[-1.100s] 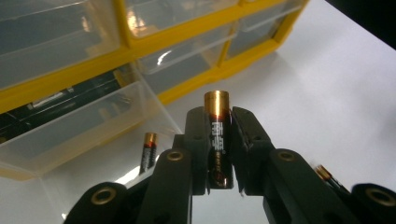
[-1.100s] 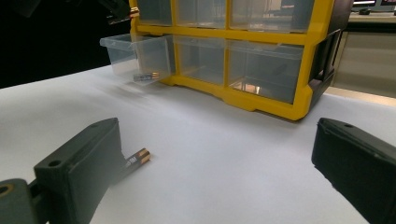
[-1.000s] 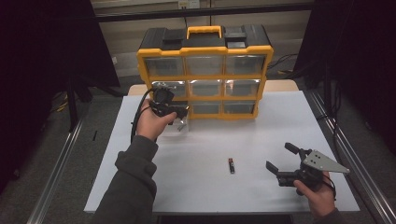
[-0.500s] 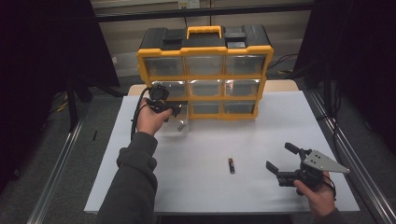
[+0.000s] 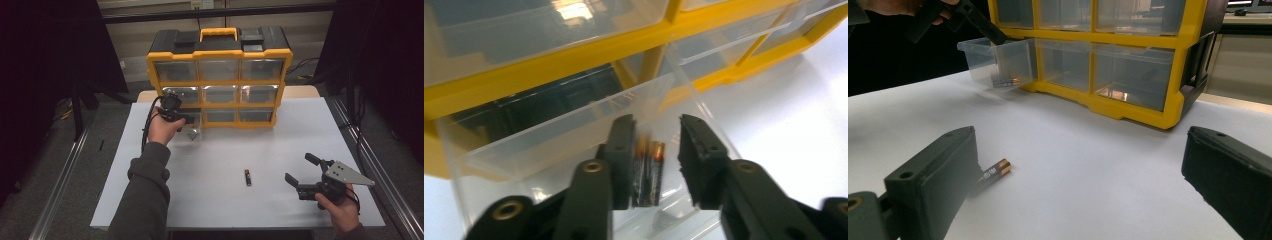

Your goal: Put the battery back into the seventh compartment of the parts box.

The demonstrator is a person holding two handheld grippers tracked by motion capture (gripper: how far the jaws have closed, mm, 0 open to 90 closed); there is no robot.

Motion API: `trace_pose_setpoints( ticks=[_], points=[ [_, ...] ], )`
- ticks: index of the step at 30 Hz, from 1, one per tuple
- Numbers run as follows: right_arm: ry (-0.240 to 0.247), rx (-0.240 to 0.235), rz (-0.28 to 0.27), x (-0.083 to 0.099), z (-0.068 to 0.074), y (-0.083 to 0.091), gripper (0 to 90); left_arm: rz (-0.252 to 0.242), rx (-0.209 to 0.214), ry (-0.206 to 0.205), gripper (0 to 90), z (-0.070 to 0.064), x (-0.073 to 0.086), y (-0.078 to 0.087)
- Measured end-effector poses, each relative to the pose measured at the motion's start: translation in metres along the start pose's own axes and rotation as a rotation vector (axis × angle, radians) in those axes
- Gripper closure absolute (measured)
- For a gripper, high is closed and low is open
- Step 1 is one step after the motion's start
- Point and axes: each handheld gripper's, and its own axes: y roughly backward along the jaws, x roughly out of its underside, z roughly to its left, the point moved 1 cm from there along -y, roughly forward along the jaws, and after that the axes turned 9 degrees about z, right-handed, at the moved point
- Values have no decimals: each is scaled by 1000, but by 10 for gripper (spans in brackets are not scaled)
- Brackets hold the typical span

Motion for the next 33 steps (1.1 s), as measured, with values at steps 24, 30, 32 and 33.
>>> trace_pose_setpoints(
  ticks=[24, 30, 32, 33],
  points=[
    [-2, -1, 3, 0, 1, 0, 18, -79, 249, -156, 212, -87, 22, 3],
    [2, -1, -1, 0, 0, 0, 18, -59, 260, -169, 195, -97, 31, -6],
    [1, -2, 1, 0, 1, 0, 18, -46, 261, -187, 191, -100, 35, -10],
    [3, -2, 0, 0, 1, 0, 19, -45, 271, -186, 190, -101, 37, -12]
  ],
)
